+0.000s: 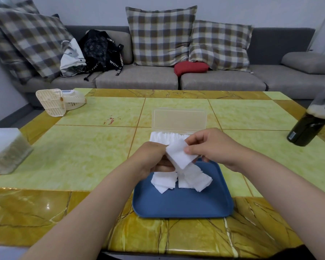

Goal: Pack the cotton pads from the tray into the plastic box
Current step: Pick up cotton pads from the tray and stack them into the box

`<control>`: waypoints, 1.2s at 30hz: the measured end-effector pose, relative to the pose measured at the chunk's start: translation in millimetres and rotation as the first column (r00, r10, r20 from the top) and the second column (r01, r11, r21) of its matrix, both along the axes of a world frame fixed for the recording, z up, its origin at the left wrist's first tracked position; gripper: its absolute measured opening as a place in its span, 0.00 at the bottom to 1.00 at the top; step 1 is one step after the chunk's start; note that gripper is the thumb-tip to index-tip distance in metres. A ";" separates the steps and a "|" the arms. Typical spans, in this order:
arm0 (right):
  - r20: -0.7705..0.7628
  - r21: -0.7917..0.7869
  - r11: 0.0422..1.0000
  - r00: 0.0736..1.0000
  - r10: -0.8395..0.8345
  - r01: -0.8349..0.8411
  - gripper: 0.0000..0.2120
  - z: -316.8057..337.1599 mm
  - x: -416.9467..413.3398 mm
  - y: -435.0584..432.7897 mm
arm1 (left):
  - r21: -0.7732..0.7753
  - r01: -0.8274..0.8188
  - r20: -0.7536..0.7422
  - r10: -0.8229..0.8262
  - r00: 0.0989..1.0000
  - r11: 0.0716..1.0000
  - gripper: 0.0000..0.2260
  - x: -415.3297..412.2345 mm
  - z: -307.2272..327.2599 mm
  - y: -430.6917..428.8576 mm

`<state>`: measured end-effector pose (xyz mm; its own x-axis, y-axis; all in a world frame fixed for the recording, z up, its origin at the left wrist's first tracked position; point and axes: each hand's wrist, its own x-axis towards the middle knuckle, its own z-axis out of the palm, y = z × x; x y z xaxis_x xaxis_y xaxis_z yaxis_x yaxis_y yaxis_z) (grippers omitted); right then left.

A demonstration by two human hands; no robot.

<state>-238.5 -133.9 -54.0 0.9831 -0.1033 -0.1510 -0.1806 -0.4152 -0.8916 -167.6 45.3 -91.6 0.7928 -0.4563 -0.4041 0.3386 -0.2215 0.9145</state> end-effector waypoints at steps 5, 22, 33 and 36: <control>-0.015 -0.111 0.994 1.000 0.004 -0.006 0.04 -1.9 1.1 3.7 | -0.078 0.081 -0.067 -0.086 0.994 0.994 0.11 -4.9 6.0 -1.5; -0.096 -0.108 0.994 0.995 0.003 -0.014 0.06 -4.6 5.1 -1.0 | 0.025 0.114 0.173 -0.117 0.978 0.993 0.09 -1.2 6.6 6.9; -0.114 0.184 0.975 0.988 -0.100 0.120 0.10 -0.3 18.9 10.4 | -0.216 0.006 0.126 0.022 0.992 0.976 0.17 2.0 6.2 11.0; -0.126 0.154 0.981 0.988 -0.095 0.114 0.11 -2.0 19.5 11.1 | -0.206 0.000 0.114 0.024 0.993 0.979 0.17 4.9 5.3 13.0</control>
